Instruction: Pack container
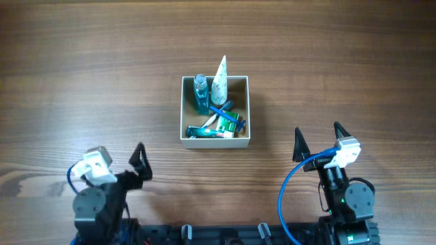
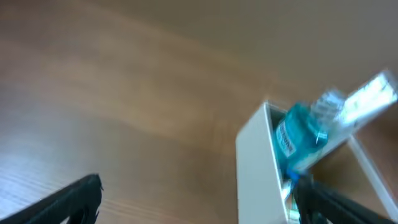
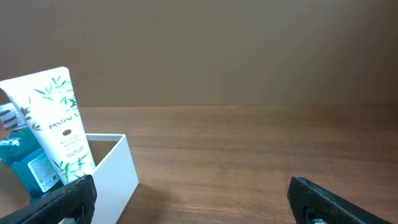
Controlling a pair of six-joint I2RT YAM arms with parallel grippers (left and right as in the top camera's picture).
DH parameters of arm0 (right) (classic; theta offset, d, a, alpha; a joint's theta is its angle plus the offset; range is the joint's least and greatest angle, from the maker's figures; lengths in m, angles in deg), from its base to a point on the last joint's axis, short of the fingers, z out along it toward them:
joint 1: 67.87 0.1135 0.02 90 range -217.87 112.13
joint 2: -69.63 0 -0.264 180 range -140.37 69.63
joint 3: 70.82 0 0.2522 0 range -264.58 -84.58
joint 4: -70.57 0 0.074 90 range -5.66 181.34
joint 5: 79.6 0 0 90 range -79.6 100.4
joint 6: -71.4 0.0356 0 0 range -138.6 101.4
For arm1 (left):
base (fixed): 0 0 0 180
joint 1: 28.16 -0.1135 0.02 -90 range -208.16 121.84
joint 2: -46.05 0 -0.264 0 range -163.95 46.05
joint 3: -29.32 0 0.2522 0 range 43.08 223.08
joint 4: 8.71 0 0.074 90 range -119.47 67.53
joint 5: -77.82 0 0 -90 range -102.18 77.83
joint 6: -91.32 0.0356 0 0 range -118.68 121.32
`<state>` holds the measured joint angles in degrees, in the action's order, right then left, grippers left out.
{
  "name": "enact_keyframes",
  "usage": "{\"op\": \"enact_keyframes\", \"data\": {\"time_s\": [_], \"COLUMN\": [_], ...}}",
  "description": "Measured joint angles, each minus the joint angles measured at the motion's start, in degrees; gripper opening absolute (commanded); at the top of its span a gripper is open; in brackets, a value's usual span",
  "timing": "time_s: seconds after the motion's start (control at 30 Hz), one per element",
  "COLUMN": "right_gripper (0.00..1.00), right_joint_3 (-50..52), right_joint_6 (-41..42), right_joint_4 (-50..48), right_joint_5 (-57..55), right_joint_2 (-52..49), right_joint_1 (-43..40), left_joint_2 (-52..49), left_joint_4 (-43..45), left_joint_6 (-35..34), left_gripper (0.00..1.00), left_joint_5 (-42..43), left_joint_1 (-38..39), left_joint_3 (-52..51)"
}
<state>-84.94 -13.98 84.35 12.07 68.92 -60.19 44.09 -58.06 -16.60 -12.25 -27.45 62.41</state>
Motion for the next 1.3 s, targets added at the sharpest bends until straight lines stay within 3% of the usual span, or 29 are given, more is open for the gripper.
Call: {"op": "enact_keyframes", "data": {"time_s": [0.13,0.2,0.3,1.3], "right_gripper": [1.00,1.00,1.00,1.00], "right_joint_3": [0.0,0.0,0.0,0.0], "right_joint_6": [0.0,0.0,0.0,0.0], "right_joint_4": [0.0,0.0,0.0,0.0], "right_joint_5": [0.0,0.0,0.0,0.0], "right_joint_2": [0.0,0.0,0.0,0.0], "right_joint_1": [0.0,0.0,0.0,0.0], "left_joint_2": [1.1,1.2,1.1,1.2], "left_joint_4": [24.3,30.1,30.9,31.0], "left_joint_6": [3.6,5.6,7.2,7.3], "left_gripper": [1.00,1.00,1.00,1.00], "left_joint_5": [0.0,0.0,0.0,0.0], "left_joint_1": [0.0,0.0,0.1,0.1], "left_joint_3": [-11.8,-14.8,-18.4,-18.4]}}
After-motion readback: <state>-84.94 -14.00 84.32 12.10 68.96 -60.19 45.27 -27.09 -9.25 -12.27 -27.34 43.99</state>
